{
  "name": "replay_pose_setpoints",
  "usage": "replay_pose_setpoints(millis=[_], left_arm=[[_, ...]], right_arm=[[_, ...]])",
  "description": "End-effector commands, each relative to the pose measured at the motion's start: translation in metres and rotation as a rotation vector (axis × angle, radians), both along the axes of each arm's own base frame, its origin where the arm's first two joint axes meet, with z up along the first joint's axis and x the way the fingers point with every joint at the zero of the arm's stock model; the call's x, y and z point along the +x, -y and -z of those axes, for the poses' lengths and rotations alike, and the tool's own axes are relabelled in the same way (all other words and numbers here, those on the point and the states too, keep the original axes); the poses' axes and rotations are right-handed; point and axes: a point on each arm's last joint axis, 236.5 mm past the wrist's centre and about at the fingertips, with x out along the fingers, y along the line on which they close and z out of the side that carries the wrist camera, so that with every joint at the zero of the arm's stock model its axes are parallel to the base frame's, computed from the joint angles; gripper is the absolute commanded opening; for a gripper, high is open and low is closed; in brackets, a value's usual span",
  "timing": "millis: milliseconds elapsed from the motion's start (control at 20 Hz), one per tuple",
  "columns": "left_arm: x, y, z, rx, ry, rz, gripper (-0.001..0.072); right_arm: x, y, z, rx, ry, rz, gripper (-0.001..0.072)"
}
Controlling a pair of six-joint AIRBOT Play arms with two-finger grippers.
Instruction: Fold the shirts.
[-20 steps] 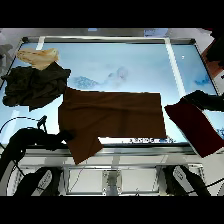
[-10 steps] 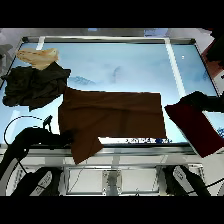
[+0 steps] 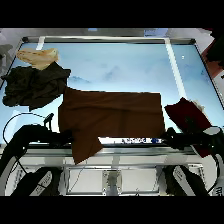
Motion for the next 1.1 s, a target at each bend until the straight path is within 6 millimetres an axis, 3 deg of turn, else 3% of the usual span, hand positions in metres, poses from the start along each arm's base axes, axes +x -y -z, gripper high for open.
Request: replay_pose_setpoints(millis=[0, 350, 700, 750, 800, 950, 1050], left_arm=[[0.000, 0.001, -0.001, -0.001, 0.004, 0.014, 0.0012], [0.002, 0.000, 0.000, 0.003, 0.014, 0.012, 0.0012], [0.004, -0.001, 0.000, 0.006, 0.020, 0.009, 0.0012], [0.004, -0.001, 0.000, 0.007, 0.024, 0.007, 0.0012], [0.006, -0.002, 0.000, 0.008, 0.028, 0.007, 0.0012], [0.016, 0.000, -0.020, 0.000, 0.063, 0.048, 0.0012], [0.032, 0.000, -0.051, 0.000, 0.136, 0.097, 0.0011]], right_arm=[[-0.010, -0.005, 0.019, 0.018, -0.080, 0.109, 0.0344], [0.024, 0.030, 0.033, -0.090, -0.029, 0.340, 0.0341], [0.021, 0.033, 0.052, -0.104, -0.038, 0.404, 0.0314], [0.024, 0.032, 0.051, -0.098, -0.026, 0.413, 0.0230], [0.029, 0.030, 0.048, -0.082, 0.001, 0.405, 0.0034], [0.063, 0.014, 0.016, 0.023, 0.189, 0.392, 0.0028], [0.076, 0.013, -0.011, 0.038, 0.272, 0.370, 0.0028]])
